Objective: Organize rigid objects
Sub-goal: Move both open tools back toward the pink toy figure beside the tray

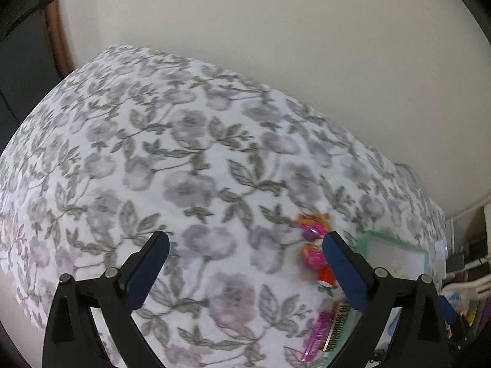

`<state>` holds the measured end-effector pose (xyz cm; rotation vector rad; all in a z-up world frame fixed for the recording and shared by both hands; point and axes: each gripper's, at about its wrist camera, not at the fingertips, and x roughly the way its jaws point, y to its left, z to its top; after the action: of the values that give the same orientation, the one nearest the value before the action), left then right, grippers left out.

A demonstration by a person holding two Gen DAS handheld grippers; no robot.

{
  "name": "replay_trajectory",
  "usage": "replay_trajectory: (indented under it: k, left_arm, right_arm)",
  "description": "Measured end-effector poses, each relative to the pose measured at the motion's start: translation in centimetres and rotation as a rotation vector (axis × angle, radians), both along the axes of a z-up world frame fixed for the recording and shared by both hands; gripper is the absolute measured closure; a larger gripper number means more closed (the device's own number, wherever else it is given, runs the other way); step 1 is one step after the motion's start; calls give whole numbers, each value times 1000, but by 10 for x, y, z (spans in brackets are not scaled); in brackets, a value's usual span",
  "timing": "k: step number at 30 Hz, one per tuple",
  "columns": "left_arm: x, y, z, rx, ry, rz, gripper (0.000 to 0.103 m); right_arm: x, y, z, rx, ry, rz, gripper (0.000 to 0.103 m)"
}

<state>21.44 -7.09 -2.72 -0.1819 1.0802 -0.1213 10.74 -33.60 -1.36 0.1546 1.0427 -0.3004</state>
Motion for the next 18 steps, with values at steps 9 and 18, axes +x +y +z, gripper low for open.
replay_trajectory:
  k: [9,18]
  left_arm:
    - [9,31,-10,-12,19,49,2]
    - [21,8,-29,-12,51,-21,2]
  right_arm:
    - [18,32,-13,-14,23,55,14]
    - [41,46,-39,12,46,78,13]
